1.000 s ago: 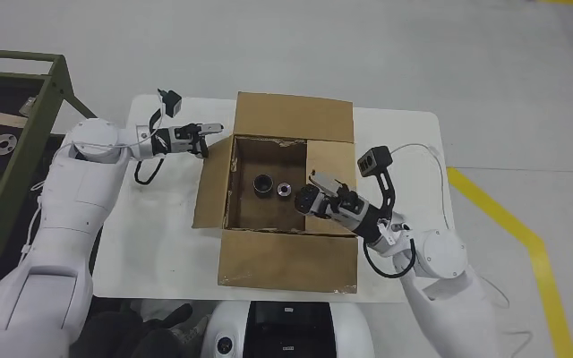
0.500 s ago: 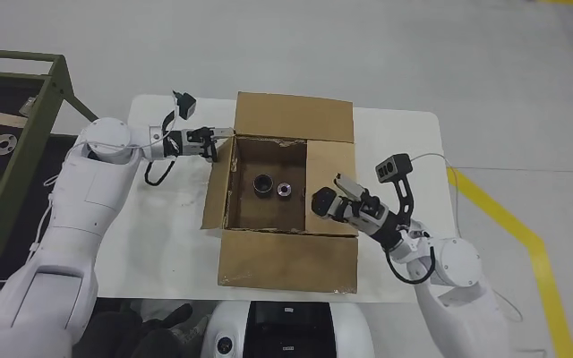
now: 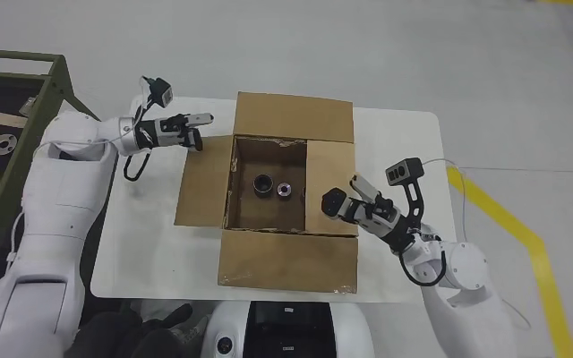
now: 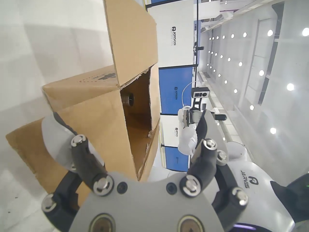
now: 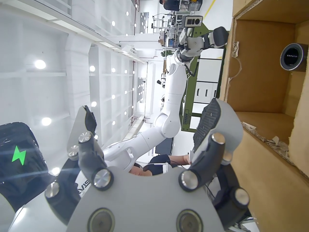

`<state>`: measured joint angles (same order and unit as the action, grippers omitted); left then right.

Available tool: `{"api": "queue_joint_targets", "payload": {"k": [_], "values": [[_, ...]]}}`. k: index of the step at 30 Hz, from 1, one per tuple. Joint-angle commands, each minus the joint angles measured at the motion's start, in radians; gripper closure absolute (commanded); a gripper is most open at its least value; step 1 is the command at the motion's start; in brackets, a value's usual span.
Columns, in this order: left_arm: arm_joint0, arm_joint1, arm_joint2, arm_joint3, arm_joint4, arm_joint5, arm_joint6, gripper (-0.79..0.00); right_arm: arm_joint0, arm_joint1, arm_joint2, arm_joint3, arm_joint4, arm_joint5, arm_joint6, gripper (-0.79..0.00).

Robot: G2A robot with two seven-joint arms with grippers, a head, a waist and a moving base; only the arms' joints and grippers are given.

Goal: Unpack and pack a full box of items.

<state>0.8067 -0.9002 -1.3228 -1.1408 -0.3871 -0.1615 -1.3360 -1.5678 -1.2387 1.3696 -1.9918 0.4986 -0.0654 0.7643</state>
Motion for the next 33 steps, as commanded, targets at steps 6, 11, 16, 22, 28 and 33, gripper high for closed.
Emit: {"api": "queue_joint_targets", "payload": {"k": [6, 11, 16, 22, 28, 33], "values": [[0.042, 0.020, -0.062, -0.106, -0.008, 0.041, -0.009, -0.785, -0.032, 0.007, 0.033, -0.005, 0.025, -0.029, 0.019, -0.785], [0.046, 0.026, -0.075, -0.147, 0.010, 0.077, 0.016, -0.785, -0.052, 0.012, 0.047, -0.005, 0.037, -0.043, 0.031, -0.785], [0.036, 0.031, -0.082, -0.183, 0.009, 0.107, 0.021, -0.785, -0.062, 0.015, 0.053, -0.007, 0.045, -0.050, 0.038, -0.785], [0.021, 0.029, -0.052, -0.273, 0.017, 0.141, 0.043, -0.785, -0.075, 0.020, 0.061, -0.013, 0.050, -0.053, 0.050, -0.785], [-0.002, 0.016, 0.032, -0.345, 0.044, 0.199, 0.097, -0.785, -0.108, 0.027, 0.087, -0.024, 0.051, -0.068, 0.074, -0.785], [-0.029, -0.002, 0.123, -0.370, 0.057, 0.233, 0.128, -0.785, -0.150, 0.034, 0.116, -0.035, 0.041, -0.089, 0.096, -0.785]]}}
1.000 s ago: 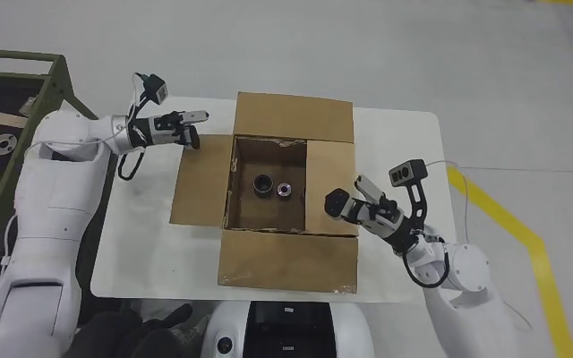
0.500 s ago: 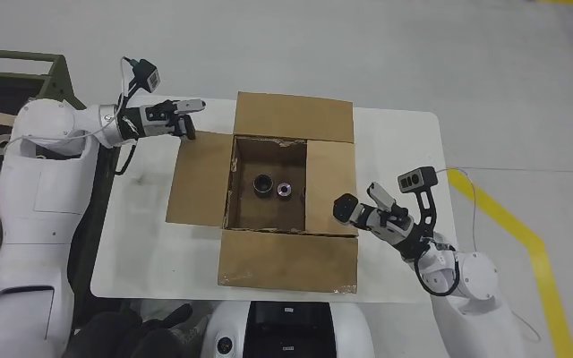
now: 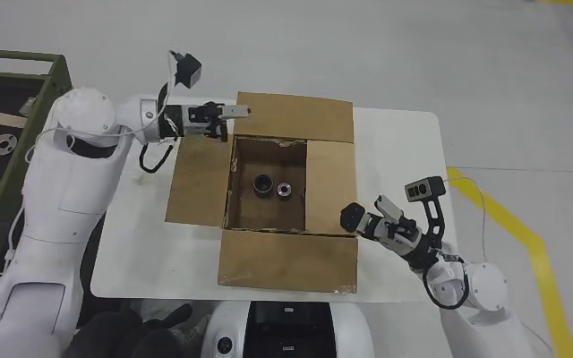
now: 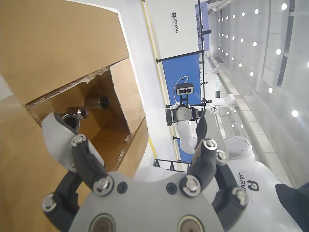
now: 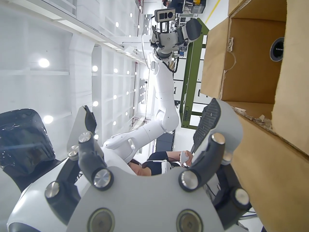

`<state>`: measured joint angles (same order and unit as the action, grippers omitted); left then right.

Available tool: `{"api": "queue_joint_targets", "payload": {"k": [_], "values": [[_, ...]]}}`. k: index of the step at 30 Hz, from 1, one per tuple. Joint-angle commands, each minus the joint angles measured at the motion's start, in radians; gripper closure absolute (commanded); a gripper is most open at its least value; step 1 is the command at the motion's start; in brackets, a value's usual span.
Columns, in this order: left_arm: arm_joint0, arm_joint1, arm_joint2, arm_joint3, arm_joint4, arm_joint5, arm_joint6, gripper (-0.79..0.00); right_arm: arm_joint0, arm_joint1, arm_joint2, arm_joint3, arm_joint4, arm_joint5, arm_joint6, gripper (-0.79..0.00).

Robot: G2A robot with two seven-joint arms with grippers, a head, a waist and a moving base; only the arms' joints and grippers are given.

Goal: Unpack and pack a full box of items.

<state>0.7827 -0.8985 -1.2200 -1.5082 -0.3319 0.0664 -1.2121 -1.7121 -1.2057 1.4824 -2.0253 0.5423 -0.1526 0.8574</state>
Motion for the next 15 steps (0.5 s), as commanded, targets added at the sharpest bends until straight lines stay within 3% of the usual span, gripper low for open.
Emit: {"api": "queue_joint_targets", "payload": {"k": [1, 9, 15], "values": [[-0.012, -0.008, 0.041, -0.004, 0.006, 0.011, 0.012, -0.785, -0.013, 0.002, 0.008, -0.003, -0.007, -0.004, 0.008, -0.785], [-0.074, -0.050, 0.199, 0.009, 0.033, 0.035, 0.102, -0.785, -0.026, 0.011, 0.004, -0.014, -0.060, 0.008, 0.027, -0.785], [-0.114, -0.071, 0.258, 0.007, 0.054, 0.026, 0.129, -0.785, -0.012, 0.014, -0.017, -0.019, -0.095, 0.026, 0.016, -0.785]]}}
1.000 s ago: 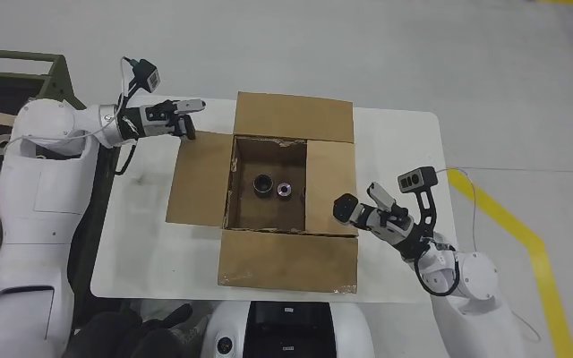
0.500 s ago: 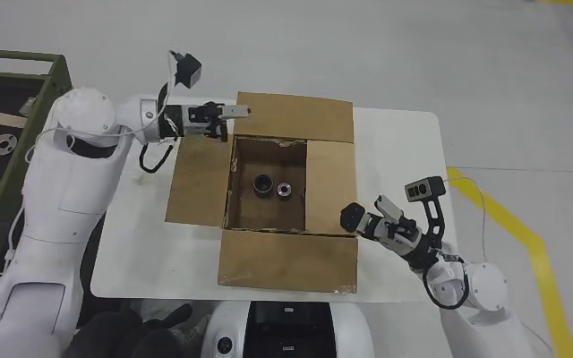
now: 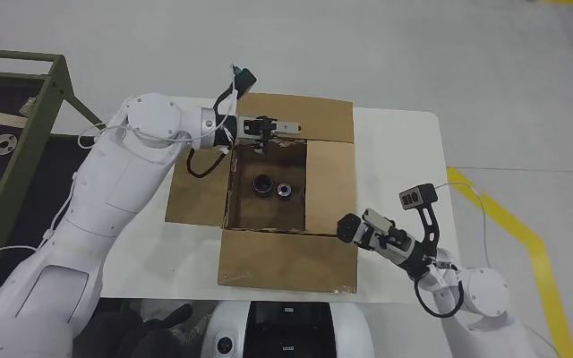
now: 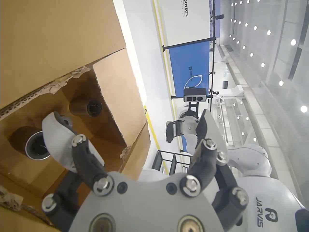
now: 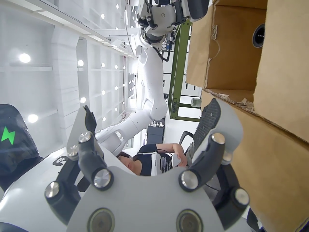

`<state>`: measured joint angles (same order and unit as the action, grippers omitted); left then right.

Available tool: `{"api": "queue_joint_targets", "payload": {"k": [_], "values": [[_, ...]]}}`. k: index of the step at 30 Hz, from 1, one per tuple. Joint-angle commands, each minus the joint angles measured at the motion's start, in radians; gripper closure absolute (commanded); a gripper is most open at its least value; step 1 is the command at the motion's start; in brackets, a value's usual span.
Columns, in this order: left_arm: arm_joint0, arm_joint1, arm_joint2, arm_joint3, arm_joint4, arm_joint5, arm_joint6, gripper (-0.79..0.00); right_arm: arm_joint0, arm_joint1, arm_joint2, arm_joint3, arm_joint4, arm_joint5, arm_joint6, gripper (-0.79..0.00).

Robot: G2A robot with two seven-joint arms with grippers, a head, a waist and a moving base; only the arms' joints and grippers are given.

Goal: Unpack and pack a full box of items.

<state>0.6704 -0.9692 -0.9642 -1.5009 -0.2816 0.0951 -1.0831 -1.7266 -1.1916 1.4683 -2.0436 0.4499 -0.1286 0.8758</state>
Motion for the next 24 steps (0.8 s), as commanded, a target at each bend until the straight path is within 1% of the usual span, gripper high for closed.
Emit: {"api": "queue_joint_targets", "payload": {"k": [1, 15, 19, 24], "values": [[-0.002, -0.001, 0.002, 0.000, 0.003, -0.002, 0.000, -0.785, 0.006, 0.001, -0.006, 0.000, -0.004, 0.004, -0.005, -0.785], [-0.002, -0.001, 0.002, 0.000, 0.003, -0.002, 0.000, -0.785, 0.010, 0.001, -0.009, 0.000, -0.006, 0.005, -0.008, -0.785], [0.021, -0.002, 0.003, -0.011, -0.019, 0.010, 0.014, -0.785, 0.015, 0.001, -0.023, -0.011, -0.008, 0.015, -0.036, -0.785], [0.038, -0.017, 0.043, -0.013, -0.050, 0.021, 0.030, -0.785, -0.002, 0.004, -0.030, -0.020, -0.030, 0.011, -0.045, -0.785]]}}
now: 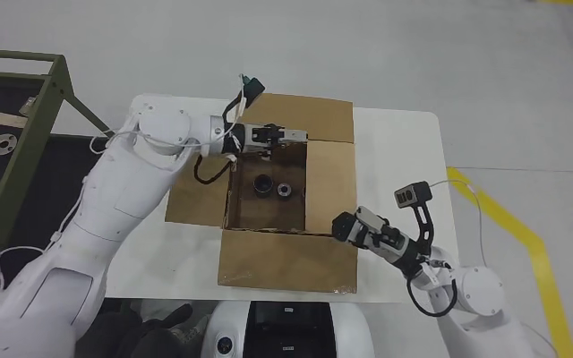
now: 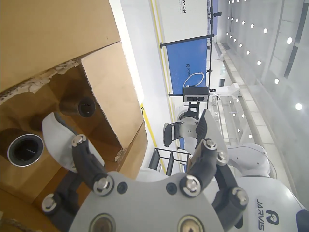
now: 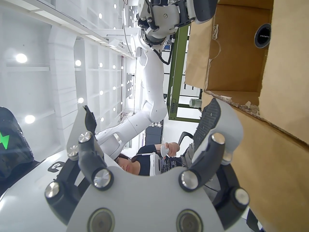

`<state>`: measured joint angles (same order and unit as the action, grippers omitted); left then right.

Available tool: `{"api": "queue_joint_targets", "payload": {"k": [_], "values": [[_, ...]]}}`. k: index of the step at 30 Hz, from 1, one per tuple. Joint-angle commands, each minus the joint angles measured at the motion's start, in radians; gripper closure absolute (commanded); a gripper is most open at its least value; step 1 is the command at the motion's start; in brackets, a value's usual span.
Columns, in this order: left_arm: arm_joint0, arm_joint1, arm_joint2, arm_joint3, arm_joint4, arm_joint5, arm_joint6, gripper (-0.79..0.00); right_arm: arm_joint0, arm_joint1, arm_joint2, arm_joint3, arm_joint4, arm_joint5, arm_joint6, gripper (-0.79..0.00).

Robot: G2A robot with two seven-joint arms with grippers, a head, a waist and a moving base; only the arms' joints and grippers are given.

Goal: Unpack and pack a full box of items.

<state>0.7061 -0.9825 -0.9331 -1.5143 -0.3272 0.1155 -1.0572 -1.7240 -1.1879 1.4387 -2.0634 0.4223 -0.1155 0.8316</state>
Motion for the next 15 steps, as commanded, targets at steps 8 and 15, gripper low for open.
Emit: {"api": "queue_joint_targets", "payload": {"k": [8, 15], "values": [[-0.029, -0.051, 0.130, 0.028, -0.012, 0.011, 0.062, -0.785, -0.023, 0.006, -0.014, 0.011, -0.038, 0.000, -0.010, -0.785], [-0.068, -0.091, 0.206, 0.093, 0.018, 0.016, 0.108, -0.785, -0.033, 0.010, -0.039, 0.003, -0.082, 0.003, -0.030, -0.785]]}}
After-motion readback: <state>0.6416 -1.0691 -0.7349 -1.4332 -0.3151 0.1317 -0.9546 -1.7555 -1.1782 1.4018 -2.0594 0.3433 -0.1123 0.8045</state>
